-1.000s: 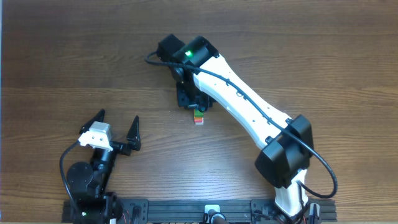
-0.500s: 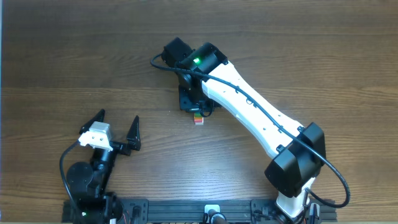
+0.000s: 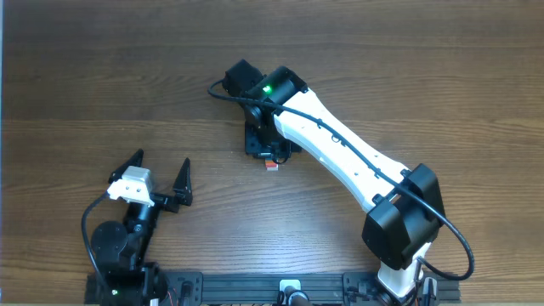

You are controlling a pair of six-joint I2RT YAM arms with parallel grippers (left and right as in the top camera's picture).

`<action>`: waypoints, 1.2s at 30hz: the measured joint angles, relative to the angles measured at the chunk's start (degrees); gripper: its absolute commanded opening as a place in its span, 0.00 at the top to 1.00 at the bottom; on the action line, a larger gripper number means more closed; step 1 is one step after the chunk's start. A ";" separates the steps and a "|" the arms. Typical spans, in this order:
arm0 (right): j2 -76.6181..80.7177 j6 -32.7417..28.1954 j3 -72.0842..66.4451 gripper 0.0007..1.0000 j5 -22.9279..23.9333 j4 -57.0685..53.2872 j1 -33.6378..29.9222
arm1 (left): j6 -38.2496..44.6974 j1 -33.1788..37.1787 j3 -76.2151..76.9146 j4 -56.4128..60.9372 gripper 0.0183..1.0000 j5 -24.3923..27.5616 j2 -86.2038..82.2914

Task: Stack Cubes

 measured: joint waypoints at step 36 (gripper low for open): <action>2.08 -0.46 -0.02 0.99 0.02 1.97 -1.05 | 0.02 0.00 0.00 0.02 0.00 0.00 0.00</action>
